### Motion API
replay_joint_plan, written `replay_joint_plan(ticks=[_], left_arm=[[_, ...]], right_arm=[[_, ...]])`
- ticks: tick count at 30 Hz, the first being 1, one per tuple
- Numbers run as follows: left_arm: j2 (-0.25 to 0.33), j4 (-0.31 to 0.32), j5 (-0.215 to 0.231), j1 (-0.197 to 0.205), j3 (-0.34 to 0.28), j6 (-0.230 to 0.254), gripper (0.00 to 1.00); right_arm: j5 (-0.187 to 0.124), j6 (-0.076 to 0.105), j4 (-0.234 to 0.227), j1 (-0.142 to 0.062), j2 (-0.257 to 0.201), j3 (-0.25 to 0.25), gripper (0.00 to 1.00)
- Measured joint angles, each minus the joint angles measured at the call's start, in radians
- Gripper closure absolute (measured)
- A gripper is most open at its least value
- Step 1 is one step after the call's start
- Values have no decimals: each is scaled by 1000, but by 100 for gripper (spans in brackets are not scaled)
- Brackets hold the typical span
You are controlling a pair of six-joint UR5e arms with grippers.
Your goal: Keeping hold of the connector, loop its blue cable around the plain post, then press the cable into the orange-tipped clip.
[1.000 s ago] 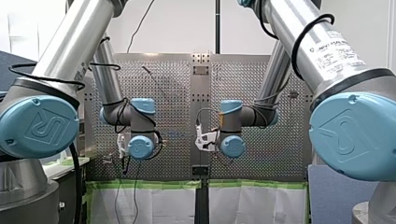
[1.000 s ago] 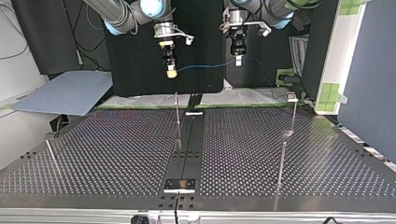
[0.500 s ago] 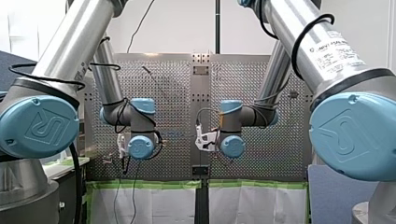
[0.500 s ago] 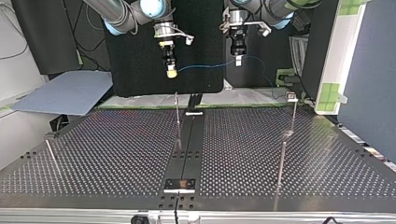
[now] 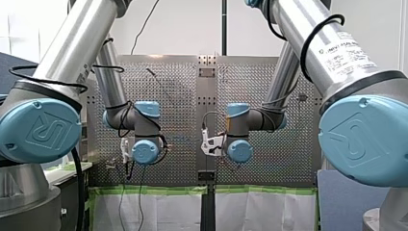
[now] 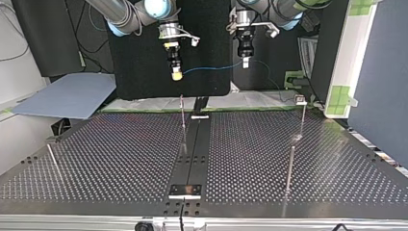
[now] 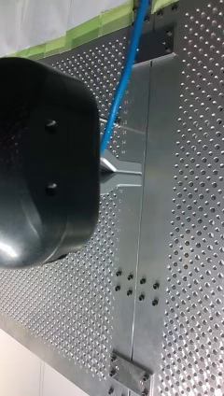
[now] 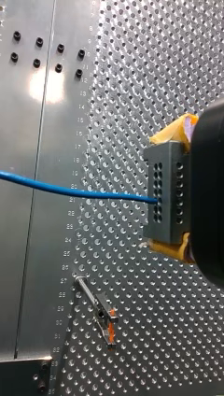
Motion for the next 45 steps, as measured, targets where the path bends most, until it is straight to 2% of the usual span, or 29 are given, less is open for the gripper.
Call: replay_joint_plan(ticks=[11,18,23,33,40,45], left_arm=[[-8,2,6,6,-8,0,100],[-51,3,15,15,-30,0,100],[-55,3,15,15,-30,0,100],[-55,3,15,15,-31,0,100],[-14,9,56,48,-68,1,100],[19,9,76,56,-79,2,100]], right_arm=[[0,-1,1,-2,1,-2,100],[1,-6,59,-4,57,-9,100],[1,-6,102,-5,73,-9,100],[2,-6,113,-5,75,-9,100],[1,-6,114,-5,75,-9,100],[2,-6,114,-5,75,-9,100]])
